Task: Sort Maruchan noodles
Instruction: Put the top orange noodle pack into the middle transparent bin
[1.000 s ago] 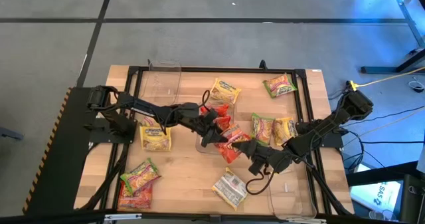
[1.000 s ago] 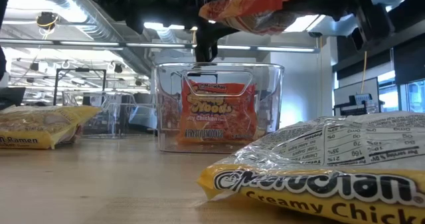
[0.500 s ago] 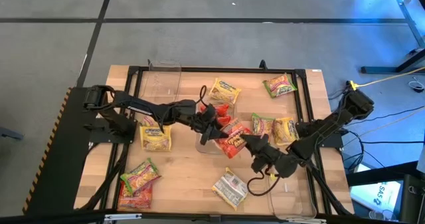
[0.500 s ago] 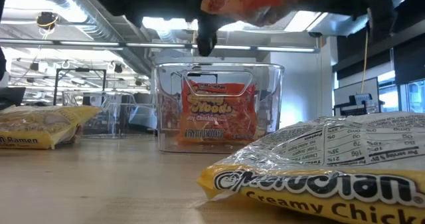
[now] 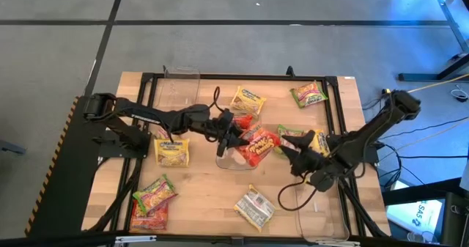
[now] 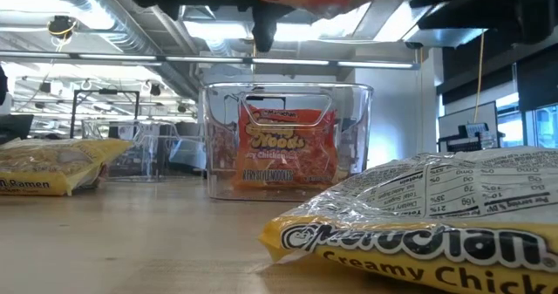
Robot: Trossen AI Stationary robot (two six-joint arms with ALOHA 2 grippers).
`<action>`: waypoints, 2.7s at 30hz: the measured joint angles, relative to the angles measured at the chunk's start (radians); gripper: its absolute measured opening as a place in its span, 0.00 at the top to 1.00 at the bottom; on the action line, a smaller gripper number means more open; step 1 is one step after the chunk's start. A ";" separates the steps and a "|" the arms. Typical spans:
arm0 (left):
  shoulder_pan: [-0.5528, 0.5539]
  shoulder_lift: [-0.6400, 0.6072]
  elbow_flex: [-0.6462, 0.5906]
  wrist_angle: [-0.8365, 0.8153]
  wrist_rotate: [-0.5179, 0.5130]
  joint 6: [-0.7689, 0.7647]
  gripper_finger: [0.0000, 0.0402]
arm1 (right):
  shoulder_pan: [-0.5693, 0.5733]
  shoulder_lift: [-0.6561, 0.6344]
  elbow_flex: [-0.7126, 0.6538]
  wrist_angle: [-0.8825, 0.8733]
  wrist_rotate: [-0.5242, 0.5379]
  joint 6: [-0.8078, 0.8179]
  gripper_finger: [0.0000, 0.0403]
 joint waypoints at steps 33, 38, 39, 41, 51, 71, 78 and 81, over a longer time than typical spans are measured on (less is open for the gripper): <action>-0.158 0.007 0.000 0.057 -0.454 0.529 0.67 | -0.129 -0.351 -0.349 0.303 -0.387 0.814 0.31; -0.177 0.032 0.000 0.080 -0.469 0.567 0.67 | -0.208 -0.272 -0.349 0.517 -0.520 0.658 0.29; -0.183 0.042 -0.002 0.087 -0.476 0.578 0.67 | -0.221 -0.253 -0.349 0.569 -0.536 0.621 0.30; -0.196 0.068 -0.002 0.134 -0.481 0.605 0.67 | -0.242 -0.215 -0.349 0.678 -0.584 0.554 0.32; -0.255 0.100 -0.002 0.219 -0.623 0.700 0.67 | -0.321 -0.100 -0.349 1.019 -0.823 0.423 0.38; -0.266 0.099 -0.001 0.387 -0.649 0.794 0.68 | -0.433 -0.020 -0.319 1.304 -1.043 0.377 0.38; -0.266 0.100 -0.001 0.387 -0.645 0.787 0.68 | -0.433 -0.020 -0.274 1.266 -1.008 0.320 0.38; -0.262 0.100 -0.001 0.388 -0.604 0.783 0.68 | -0.433 -0.020 -0.238 1.197 -0.966 0.309 0.38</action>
